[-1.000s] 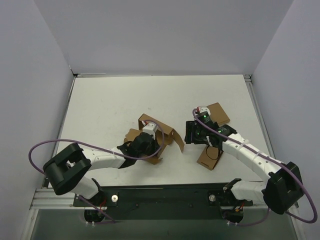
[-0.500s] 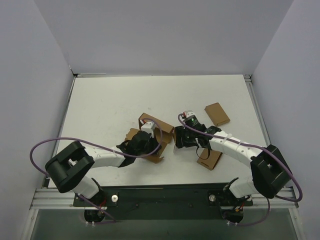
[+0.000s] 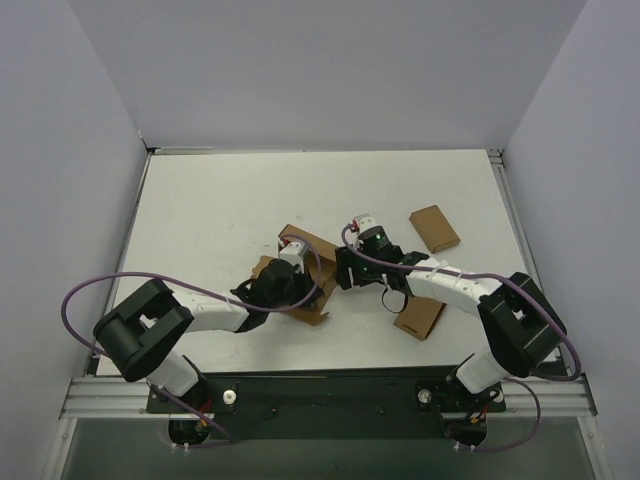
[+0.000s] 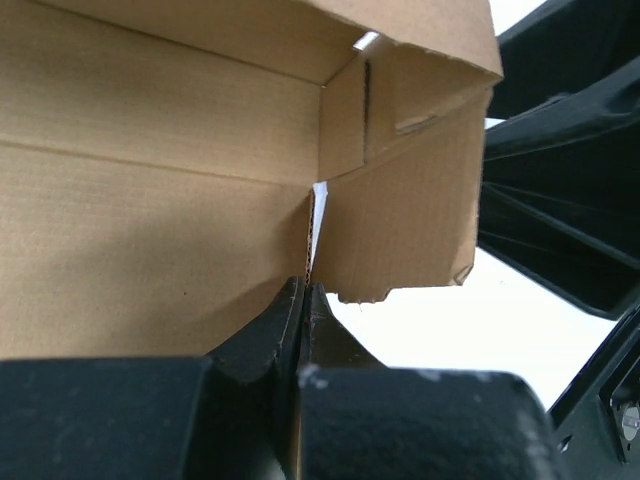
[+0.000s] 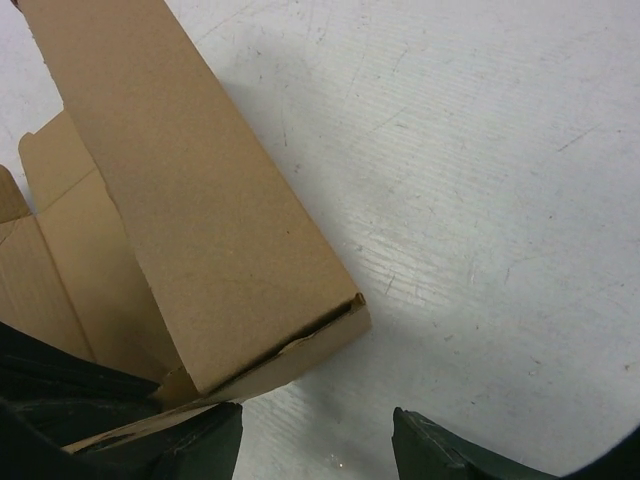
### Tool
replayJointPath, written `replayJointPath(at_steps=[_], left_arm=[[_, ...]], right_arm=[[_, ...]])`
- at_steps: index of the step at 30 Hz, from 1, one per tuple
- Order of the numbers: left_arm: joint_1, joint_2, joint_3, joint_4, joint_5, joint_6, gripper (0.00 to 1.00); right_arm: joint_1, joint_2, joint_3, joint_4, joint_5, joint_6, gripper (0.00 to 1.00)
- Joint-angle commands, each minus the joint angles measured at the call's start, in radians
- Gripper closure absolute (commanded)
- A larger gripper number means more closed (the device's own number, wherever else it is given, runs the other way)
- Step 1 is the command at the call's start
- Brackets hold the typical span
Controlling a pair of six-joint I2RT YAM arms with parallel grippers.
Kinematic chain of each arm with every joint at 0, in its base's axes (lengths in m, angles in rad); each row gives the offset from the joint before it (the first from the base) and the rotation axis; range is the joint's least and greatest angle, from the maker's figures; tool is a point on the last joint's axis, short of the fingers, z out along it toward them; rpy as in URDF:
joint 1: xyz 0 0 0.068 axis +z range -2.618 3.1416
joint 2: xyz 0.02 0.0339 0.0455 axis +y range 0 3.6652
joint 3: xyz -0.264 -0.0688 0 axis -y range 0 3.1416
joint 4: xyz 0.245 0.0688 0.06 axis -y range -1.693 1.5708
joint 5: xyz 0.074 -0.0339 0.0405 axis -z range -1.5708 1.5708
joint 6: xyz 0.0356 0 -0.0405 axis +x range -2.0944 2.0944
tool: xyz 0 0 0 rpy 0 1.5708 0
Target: Fold the paper box
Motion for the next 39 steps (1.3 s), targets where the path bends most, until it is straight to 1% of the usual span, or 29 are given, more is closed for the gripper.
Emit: replayJointPath(at_steps=[1,5,9,13,19,27,32,36,39], left_arm=[[0.007,0.034,-0.029,-0.063,0.035,0.014,0.99],[0.010,0.037,-0.025,-0.058,0.051,0.013,0.99],[0.013,0.037,-0.019,-0.060,0.063,0.010,0.99],[0.034,0.038,-0.031,-0.048,0.095,-0.002,0.99],[0.050,0.044,-0.047,-0.028,0.114,-0.013,0.98],[0.059,0.072,-0.053,-0.020,0.123,-0.013,0.99],[0.062,0.072,-0.053,-0.011,0.143,-0.012,0.99],[0.079,0.077,-0.055,0.008,0.184,-0.019,0.99],[0.099,0.072,-0.061,0.021,0.209,-0.032,0.99]], right_arm=[[0.004,0.022,0.003,0.138,0.020,-0.031,0.37],[0.007,0.022,-0.029,0.237,0.037,-0.030,0.34],[0.016,0.036,-0.035,0.290,0.029,-0.047,0.33],[0.019,0.031,-0.054,0.354,-0.038,-0.054,0.33],[0.016,0.048,-0.046,0.377,-0.044,-0.018,0.33],[0.019,0.083,-0.051,0.452,-0.136,0.008,0.33],[0.018,0.091,-0.063,0.489,-0.158,0.006,0.26],[0.016,0.093,-0.052,0.497,-0.207,0.000,0.24],[0.013,0.082,-0.057,0.483,-0.196,0.006,0.23]])
